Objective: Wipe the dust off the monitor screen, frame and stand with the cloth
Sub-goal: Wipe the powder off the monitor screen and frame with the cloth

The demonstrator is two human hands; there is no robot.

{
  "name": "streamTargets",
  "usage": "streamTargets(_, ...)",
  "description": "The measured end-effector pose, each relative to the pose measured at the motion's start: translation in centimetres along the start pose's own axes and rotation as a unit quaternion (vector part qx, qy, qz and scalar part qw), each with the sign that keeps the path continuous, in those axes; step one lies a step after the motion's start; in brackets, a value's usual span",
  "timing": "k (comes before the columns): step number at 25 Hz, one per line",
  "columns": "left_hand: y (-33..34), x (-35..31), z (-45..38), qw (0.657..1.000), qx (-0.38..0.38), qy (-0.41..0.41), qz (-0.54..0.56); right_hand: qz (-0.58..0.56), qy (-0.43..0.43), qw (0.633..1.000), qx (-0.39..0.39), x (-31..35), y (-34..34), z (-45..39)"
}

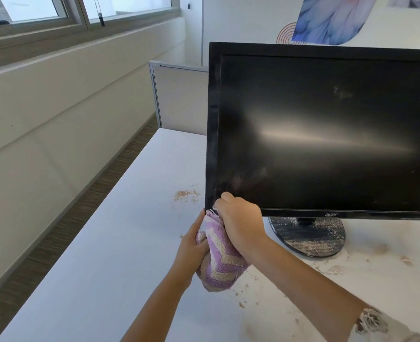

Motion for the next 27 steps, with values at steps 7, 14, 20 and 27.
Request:
streamTargets(7, 1.7, -1.2, 1.4, 0.995, -0.062, -0.031, 0.065, 0.173, -0.069, 0.975, 0.121, -0.5, -2.5, -2.0)
streamTargets(14, 4.0, 0.0, 3.7, 0.974, -0.045, -0.104, 0.195, 0.022, -0.041, 0.999, 0.013, -1.7, -1.5, -0.5)
streamTargets(20, 3.6, -1.1, 3.7, 0.992, -0.049, -0.068, 0.097, 0.037, -0.076, 0.996, 0.035, -1.7, -1.1, -0.3)
streamTargets(27, 4.3, -1.2, 5.4, 0.971, -0.022, -0.112, 0.210, -0.134, 0.127, 0.972, 0.144, -7.7, -8.3, -0.1)
Point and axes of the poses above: each hand's wrist, its own z-axis away from the middle knuckle, its own y-axis out of the palm, x = y × z, the point moved 4 cm from there along -z, towards the middle knuckle, and after that the axes turned 8 degrees about -y, right-handed, at the moved point
